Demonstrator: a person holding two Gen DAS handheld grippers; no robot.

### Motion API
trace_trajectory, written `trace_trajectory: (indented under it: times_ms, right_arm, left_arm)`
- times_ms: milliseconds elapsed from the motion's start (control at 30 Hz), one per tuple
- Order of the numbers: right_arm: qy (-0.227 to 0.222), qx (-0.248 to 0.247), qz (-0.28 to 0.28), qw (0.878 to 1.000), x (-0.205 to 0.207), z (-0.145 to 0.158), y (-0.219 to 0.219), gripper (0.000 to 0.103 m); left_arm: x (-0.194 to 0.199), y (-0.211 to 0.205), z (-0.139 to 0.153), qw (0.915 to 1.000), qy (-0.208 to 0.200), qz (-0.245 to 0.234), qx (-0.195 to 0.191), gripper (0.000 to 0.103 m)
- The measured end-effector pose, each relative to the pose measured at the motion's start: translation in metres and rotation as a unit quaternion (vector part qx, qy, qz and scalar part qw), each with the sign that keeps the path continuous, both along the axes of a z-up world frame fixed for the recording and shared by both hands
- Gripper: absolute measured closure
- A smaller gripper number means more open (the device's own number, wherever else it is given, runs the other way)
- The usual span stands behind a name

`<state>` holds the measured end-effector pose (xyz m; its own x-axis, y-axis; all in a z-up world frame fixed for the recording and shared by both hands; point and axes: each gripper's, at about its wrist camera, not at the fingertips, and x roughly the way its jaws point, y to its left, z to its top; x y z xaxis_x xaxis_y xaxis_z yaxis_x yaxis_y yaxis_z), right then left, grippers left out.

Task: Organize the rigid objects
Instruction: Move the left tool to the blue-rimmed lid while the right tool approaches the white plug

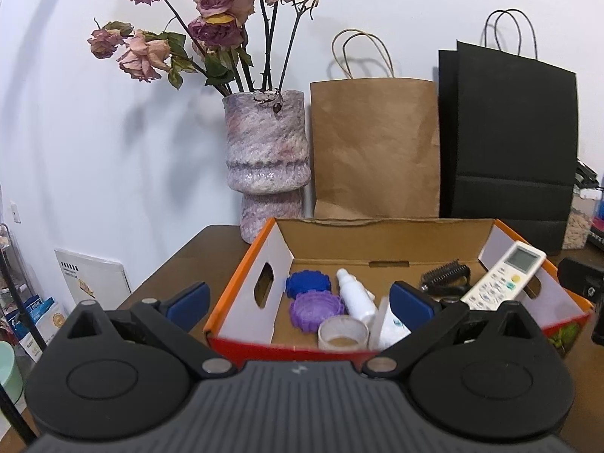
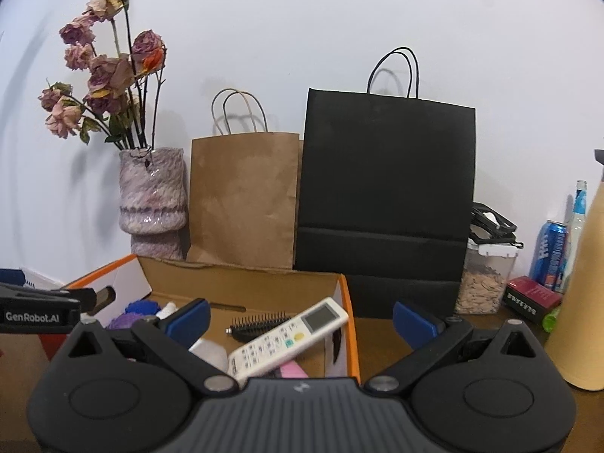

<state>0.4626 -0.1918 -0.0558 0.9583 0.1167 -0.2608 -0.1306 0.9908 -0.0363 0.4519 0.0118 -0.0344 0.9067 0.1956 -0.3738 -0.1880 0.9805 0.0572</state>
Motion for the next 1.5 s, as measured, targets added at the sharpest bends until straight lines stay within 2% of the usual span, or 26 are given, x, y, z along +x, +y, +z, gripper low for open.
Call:
trace_trajectory:
  times_ms: [400,767,1100,1500]
  right_arm:
    - [0.024,-0.012,-0.002,1.0,-0.047,-0.015,-0.01,0.0]
    - [0.036,-0.016,0.004,0.999,-0.072,-0.021,-0.011,0.0]
    - [0.048,-0.021,0.003,0.999,-0.072,-0.024,-0.011,0.0]
    - [0.107,-0.034,0.026,0.993,-0.046,-0.042,0.003,0.0]
  left_arm:
    - [-0.041,-0.012,-0.012,0.9998,0.016,-0.013,0.004,0.0]
    - [-0.064,-0.018,-0.019,0.9995,0.025,-0.019,0.009,0.0]
    - [-0.063,-0.017,-0.024,0.999,0.037,-0.026,0.005,0.0]
    - [-0.055,-0.011,-0.027,0.9983,0.055,-0.017,-0.003,0.0]
